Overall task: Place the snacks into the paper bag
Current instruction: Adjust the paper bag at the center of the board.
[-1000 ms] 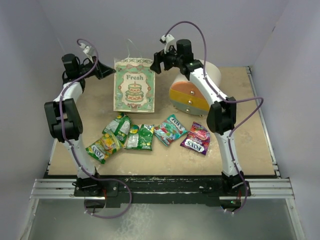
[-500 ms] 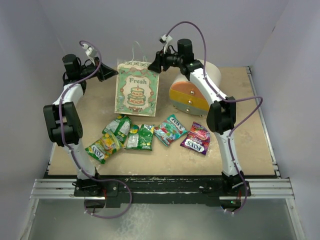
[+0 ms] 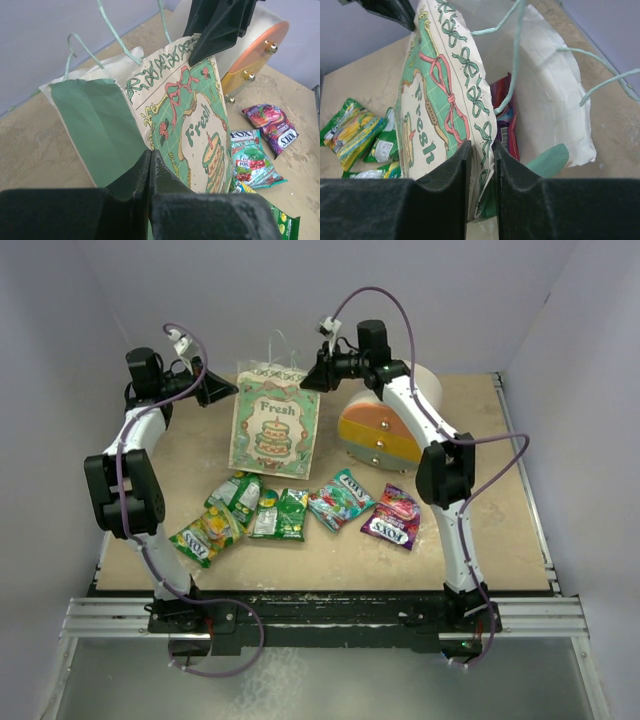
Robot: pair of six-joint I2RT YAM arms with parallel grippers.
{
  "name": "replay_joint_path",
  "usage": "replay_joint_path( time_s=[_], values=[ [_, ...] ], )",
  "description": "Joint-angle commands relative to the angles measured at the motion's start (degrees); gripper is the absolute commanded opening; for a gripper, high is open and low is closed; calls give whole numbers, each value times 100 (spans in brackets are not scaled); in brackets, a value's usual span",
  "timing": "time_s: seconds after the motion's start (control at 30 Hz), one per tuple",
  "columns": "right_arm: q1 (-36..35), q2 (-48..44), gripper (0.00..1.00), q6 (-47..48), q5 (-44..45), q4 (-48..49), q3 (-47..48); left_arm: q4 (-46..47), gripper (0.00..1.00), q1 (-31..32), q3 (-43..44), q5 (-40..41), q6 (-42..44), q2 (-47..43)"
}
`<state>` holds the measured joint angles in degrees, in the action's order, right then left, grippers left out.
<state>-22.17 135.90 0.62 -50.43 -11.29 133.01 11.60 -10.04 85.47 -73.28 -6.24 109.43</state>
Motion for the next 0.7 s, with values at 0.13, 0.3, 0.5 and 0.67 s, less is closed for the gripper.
replay_joint_path(
  time_s=[0.13,0.3,0.5,0.67],
  values=[
    [-45,-862,6,805,-461,-513,-143,-323,0,65,-118,20,634,-529],
    [-133,-1085,0,1288,-197,-777,-164,-312,0,139,-273,401,791,-691],
    [-137,-1062,0,1554,398,-819,202,47,0,535,-113,1115,831,-537],
    [-138,-914,0,2112,921,-947,642,474,0,777,314,1734,696,-103]
  ],
)
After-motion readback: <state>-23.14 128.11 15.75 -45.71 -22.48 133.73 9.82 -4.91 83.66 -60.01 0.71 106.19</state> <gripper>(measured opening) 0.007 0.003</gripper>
